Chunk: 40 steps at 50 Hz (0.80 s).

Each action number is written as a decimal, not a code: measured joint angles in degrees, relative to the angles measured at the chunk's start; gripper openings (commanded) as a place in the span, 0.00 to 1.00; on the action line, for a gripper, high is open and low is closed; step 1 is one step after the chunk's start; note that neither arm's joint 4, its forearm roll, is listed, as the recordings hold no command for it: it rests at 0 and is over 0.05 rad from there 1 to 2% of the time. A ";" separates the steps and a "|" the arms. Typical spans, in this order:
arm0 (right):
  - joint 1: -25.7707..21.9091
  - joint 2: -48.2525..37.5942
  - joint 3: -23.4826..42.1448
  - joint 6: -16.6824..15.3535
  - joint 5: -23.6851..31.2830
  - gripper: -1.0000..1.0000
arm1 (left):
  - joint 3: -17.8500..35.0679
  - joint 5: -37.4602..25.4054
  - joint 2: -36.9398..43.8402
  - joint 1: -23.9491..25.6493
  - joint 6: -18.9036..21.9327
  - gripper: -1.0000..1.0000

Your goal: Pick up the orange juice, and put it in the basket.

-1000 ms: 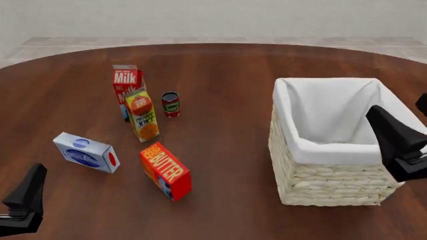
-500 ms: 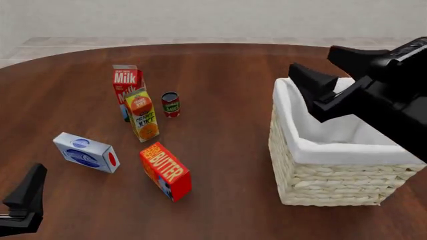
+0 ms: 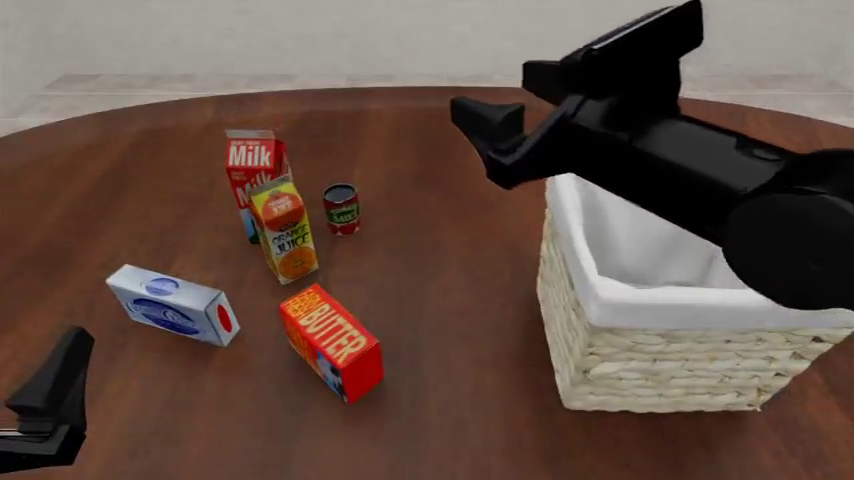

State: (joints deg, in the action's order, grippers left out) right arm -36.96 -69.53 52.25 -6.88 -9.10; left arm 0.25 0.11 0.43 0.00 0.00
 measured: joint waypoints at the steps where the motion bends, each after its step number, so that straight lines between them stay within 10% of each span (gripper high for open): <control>1: -0.23 -0.55 0.62 0.10 0.26 1.00 | 0.00 0.00 0.00 0.00 0.00 1.00; 40: -7.37 -23.56 20.42 1.41 5.14 1.00 | 0.00 0.00 0.00 0.00 0.00 1.00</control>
State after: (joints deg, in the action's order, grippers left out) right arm -44.33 -93.09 72.68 -5.47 -3.96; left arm 0.25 0.11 0.43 -0.01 0.00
